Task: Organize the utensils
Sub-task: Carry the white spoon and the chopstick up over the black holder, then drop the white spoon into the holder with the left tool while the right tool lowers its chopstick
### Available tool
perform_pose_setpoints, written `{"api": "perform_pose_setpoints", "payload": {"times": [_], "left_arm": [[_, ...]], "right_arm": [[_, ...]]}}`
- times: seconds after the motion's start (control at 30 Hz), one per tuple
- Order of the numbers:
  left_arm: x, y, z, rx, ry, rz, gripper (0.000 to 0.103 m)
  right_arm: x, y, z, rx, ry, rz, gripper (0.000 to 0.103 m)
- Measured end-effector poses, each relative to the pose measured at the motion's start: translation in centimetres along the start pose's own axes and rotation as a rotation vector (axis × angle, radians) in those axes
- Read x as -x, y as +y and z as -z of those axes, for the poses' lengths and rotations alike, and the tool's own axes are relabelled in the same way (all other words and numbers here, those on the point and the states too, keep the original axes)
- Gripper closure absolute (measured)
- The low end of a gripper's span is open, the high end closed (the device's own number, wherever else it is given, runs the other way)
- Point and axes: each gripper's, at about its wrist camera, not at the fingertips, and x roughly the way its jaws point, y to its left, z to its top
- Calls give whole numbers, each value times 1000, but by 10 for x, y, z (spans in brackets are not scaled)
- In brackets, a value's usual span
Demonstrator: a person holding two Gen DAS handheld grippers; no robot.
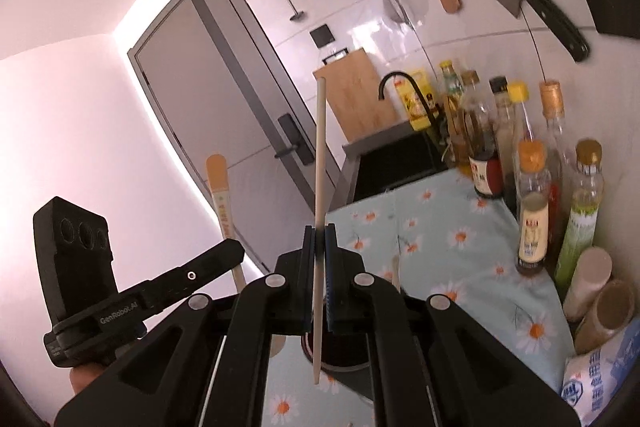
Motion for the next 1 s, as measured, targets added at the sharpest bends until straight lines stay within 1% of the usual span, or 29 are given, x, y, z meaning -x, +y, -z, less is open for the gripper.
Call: {"api": "perform_pose_setpoints", "payload": {"times": [0.17, 0.4, 0.47, 0.6, 0.7, 0.8, 0.9, 1.0], "left_arm": [[-8, 1, -10, -19, -22, 9, 100], [-18, 3, -13, -42, -37, 6, 100], [-22, 5, -9, -55, -47, 5, 100], [-33, 10, 1, -58, -34, 10, 100], [-42, 16, 8, -41, -22, 18, 100], [-48, 18, 16, -60, -20, 16, 100], [-55, 23, 26, -41, 5, 23, 100], [-60, 22, 35, -65, 30, 16, 100]], "right_arm": [[-9, 4, -13, 37, -14, -4, 97], [-20, -2, -16, 38, -34, 11, 97], [-23, -4, -13, 39, -37, 19, 97], [-31, -13, -6, 28, -30, 44, 97], [-37, -21, 0, 21, -15, 75, 97], [-41, -23, 7, 33, -3, 91, 97], [-45, -26, 15, 36, 17, 103, 97], [-50, -31, 22, 21, 44, 110, 97]]}}
